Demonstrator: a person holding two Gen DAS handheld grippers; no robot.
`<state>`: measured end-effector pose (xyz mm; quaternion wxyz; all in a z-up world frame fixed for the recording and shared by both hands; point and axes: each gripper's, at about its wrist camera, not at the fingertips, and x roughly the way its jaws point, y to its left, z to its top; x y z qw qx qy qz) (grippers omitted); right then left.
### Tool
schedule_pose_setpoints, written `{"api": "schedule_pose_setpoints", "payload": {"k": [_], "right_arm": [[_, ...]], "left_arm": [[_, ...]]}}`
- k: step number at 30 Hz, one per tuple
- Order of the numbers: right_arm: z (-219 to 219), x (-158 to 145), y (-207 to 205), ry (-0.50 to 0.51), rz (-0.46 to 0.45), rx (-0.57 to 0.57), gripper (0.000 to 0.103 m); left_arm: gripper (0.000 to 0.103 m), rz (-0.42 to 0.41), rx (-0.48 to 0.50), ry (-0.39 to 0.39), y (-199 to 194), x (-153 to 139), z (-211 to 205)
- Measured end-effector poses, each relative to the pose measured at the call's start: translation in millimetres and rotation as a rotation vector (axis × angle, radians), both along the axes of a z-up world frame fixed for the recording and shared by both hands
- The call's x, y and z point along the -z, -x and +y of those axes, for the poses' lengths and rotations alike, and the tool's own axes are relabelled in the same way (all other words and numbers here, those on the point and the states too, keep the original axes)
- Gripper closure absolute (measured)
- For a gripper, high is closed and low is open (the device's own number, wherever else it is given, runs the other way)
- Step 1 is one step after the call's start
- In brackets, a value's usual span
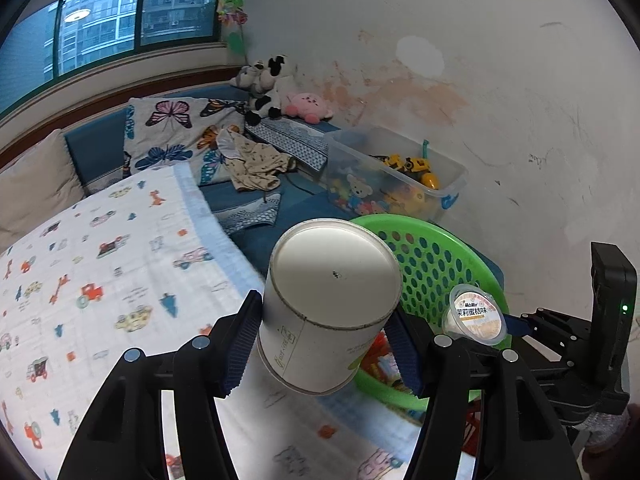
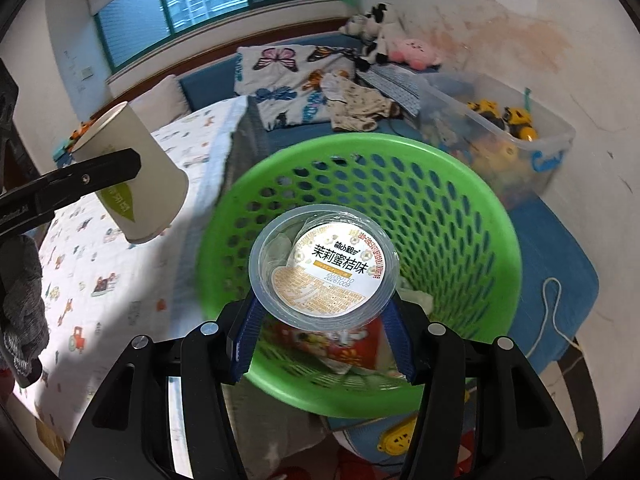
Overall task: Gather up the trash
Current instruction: 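Carry the paper cup and jelly cup to the green basket, opening both tools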
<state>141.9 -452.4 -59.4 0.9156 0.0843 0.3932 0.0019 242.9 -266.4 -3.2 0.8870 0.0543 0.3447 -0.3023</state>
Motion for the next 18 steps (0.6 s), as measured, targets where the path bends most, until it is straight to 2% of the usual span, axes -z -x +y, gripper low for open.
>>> {"api": "schedule_pose_setpoints", "payload": {"k": [8,18], "right_arm": [[-19.5,5.4,3.5,-0.007,0.01,0.04,0.042],[-34.8,-2.7,20.2,-0.015,-0.018,0.074,0.037]], "left_arm": [[0.044,0.01,0.024,-0.024,-4.4,6.2,-26.2],[0.043,0.029,0.051,-0.035,-6.7,12.2,-49.8]]}}
